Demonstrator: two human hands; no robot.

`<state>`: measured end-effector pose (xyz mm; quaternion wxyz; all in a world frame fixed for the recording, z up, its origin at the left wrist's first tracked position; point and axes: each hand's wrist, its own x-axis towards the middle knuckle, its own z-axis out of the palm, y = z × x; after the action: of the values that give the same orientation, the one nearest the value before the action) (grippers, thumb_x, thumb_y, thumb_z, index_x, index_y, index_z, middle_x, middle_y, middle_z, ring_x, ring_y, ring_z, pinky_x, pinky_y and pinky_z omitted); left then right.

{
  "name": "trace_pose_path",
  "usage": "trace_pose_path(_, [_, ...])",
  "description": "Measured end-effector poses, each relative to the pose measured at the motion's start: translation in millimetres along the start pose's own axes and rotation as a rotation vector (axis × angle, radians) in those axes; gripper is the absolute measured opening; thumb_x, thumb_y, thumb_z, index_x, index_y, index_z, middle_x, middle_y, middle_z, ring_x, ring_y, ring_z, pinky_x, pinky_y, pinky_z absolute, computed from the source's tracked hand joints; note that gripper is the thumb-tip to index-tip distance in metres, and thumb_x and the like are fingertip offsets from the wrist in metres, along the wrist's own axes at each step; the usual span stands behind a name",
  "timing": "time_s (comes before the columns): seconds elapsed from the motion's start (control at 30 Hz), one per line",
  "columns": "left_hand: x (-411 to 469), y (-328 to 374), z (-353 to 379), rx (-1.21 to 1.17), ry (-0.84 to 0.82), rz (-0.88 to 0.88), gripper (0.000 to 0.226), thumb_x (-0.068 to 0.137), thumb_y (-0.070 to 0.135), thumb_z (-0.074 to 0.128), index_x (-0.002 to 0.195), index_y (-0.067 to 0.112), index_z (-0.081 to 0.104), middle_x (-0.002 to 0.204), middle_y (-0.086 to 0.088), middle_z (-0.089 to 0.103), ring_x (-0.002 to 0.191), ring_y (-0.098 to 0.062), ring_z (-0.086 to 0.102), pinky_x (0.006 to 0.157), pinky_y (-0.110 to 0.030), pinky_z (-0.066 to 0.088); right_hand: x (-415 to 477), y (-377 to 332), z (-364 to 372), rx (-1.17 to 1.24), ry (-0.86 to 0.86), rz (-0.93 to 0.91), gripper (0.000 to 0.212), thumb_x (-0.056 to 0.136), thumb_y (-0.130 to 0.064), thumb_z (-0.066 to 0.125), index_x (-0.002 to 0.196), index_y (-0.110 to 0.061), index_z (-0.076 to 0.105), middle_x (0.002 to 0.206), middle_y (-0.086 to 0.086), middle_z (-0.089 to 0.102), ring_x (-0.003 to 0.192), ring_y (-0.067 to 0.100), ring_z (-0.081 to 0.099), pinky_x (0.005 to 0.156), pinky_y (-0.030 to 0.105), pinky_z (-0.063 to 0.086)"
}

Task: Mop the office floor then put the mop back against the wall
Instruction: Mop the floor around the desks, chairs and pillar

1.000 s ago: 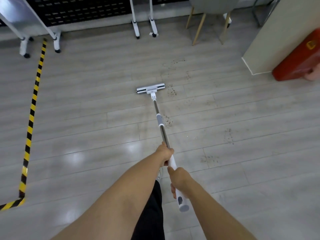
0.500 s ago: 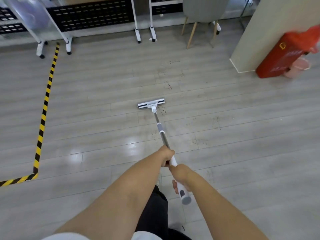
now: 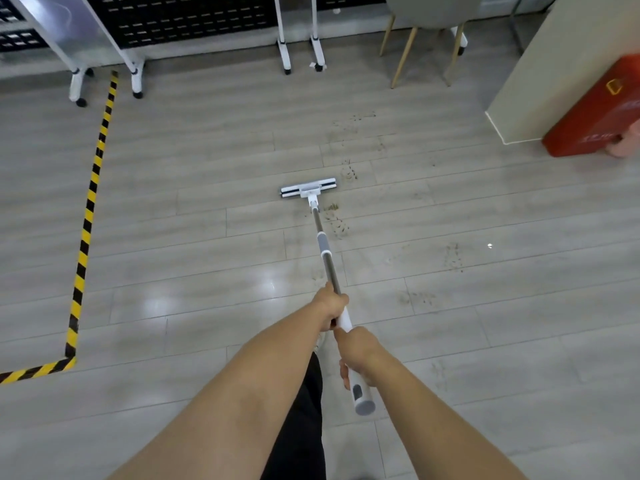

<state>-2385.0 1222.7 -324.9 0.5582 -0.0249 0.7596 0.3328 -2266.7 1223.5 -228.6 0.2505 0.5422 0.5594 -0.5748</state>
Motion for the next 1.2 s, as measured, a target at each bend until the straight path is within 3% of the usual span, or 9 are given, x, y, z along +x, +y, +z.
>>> trace_pose_path(0.1, [45, 51, -19, -0.025, 0.006, -0.003, 0.053, 0.1, 0.016, 0.052, 0.149, 0.025, 0.035, 0.122, -0.008, 0.056, 0.107, -0.03, 0.058, 0.074, -0.038, 0.056, 46, -56, -18, -0.014, 0.014, 0.017, 0.039, 0.105, -0.041, 0.036, 0.105, -0.007, 0.056, 0.076, 0.011, 0.065, 0.051, 0.022, 0.059, 0.057, 0.033, 0.055])
trace_pose_path(0.23, [113, 135, -52, -0.041, 0.009, -0.011, 0.062, 0.101, 0.018, 0.052, 0.156, 0.031, 0.025, 0.122, -0.006, 0.054, 0.105, -0.029, 0.057, 0.064, -0.036, 0.053, 111, -142, -47, 0.012, 0.038, 0.044, 0.038, 0.103, -0.044, 0.04, 0.097, -0.009, 0.056, 0.081, 0.009, 0.062, 0.065, 0.023, 0.059, 0.072, 0.041, 0.056])
trace_pose_path(0.47, [225, 276, -128, 0.013, 0.046, 0.008, 0.042, 0.1, 0.019, 0.056, 0.14, 0.02, 0.044, 0.12, -0.012, 0.058, 0.103, -0.032, 0.059, 0.063, -0.036, 0.054, 200, -309, -83, 0.058, 0.02, 0.054, 0.033, 0.105, -0.037, 0.039, 0.095, -0.008, 0.052, 0.065, 0.013, 0.061, 0.049, 0.026, 0.056, 0.064, 0.043, 0.055])
trace_pose_path(0.63, [275, 338, -165, 0.022, 0.04, 0.019, 0.036, 0.098, 0.018, 0.059, 0.133, 0.017, 0.048, 0.115, -0.013, 0.061, 0.099, -0.031, 0.061, 0.083, -0.046, 0.058, 239, -386, -100, 0.085, 0.027, 0.059, 0.028, 0.106, -0.032, 0.039, 0.092, -0.01, 0.049, 0.064, 0.013, 0.058, 0.043, 0.023, 0.053, 0.048, 0.032, 0.05])
trace_pose_path(0.73, [287, 352, -173, 0.011, 0.035, 0.019, 0.037, 0.099, 0.017, 0.058, 0.134, 0.019, 0.047, 0.107, -0.012, 0.06, 0.088, -0.027, 0.06, 0.073, -0.041, 0.058, 252, -401, -102, 0.078, 0.02, 0.05, 0.03, 0.106, -0.033, 0.038, 0.093, -0.009, 0.049, 0.065, 0.013, 0.057, 0.043, 0.022, 0.052, 0.045, 0.03, 0.05])
trace_pose_path(0.87, [285, 342, -164, 0.02, 0.03, 0.0, 0.045, 0.101, 0.019, 0.055, 0.144, 0.022, 0.04, 0.112, -0.011, 0.058, 0.091, -0.026, 0.059, 0.067, -0.039, 0.056, 252, -386, -100, 0.008, 0.015, 0.046, 0.039, 0.107, -0.04, 0.036, 0.087, -0.009, 0.049, 0.061, 0.012, 0.06, 0.045, 0.024, 0.055, 0.063, 0.037, 0.052])
trace_pose_path(1.0, [270, 329, -148, 0.038, 0.038, 0.003, 0.052, 0.102, 0.02, 0.052, 0.15, 0.025, 0.034, 0.111, -0.009, 0.056, 0.094, -0.028, 0.058, 0.06, -0.036, 0.053, 245, -362, -101, -0.076, 0.043, 0.062, 0.047, 0.107, -0.045, 0.033, 0.085, -0.007, 0.052, 0.055, 0.01, 0.061, 0.036, 0.02, 0.053, 0.049, 0.026, 0.046])
trace_pose_path(1.2, [224, 281, -114, 0.089, 0.039, -0.025, 0.048, 0.1, 0.021, 0.053, 0.145, 0.024, 0.036, 0.11, -0.009, 0.057, 0.097, -0.03, 0.06, 0.057, -0.034, 0.053, 209, -298, -95, -0.062, 0.042, 0.041, 0.045, 0.108, -0.042, 0.035, 0.085, -0.006, 0.051, 0.057, 0.009, 0.059, 0.038, 0.019, 0.053, 0.051, 0.027, 0.048])
